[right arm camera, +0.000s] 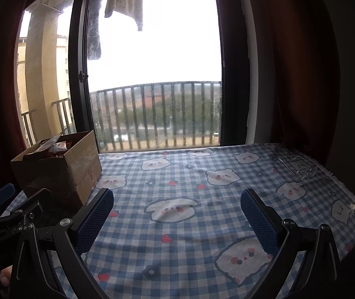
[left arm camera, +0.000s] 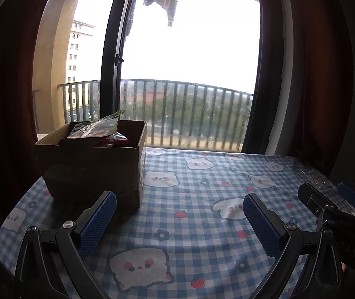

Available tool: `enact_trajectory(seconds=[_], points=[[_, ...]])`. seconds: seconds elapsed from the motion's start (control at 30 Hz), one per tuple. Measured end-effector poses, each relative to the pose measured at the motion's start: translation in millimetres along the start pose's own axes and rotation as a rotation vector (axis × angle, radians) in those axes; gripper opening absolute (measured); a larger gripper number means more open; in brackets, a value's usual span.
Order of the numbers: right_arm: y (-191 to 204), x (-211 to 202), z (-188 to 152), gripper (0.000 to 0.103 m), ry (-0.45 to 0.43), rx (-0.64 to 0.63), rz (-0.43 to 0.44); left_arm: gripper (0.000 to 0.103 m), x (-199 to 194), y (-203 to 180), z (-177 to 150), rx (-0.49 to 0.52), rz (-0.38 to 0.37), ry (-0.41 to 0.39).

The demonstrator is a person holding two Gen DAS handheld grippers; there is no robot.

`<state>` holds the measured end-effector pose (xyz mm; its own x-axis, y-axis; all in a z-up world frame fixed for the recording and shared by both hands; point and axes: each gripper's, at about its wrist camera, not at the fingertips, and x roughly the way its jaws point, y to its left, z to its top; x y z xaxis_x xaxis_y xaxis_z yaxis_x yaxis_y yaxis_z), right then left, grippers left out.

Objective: Organize snacks

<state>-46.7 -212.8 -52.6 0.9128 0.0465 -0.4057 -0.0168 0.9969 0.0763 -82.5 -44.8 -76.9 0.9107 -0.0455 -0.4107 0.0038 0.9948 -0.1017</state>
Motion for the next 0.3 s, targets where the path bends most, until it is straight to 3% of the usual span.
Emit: enact_trajectory(seconds=[0.3], points=[[3.6,5.4,0.7,0.103,0.019,-0.021,-0.008,0.103,3.5,3.2,-2.3,0.006,-0.004,0.021]])
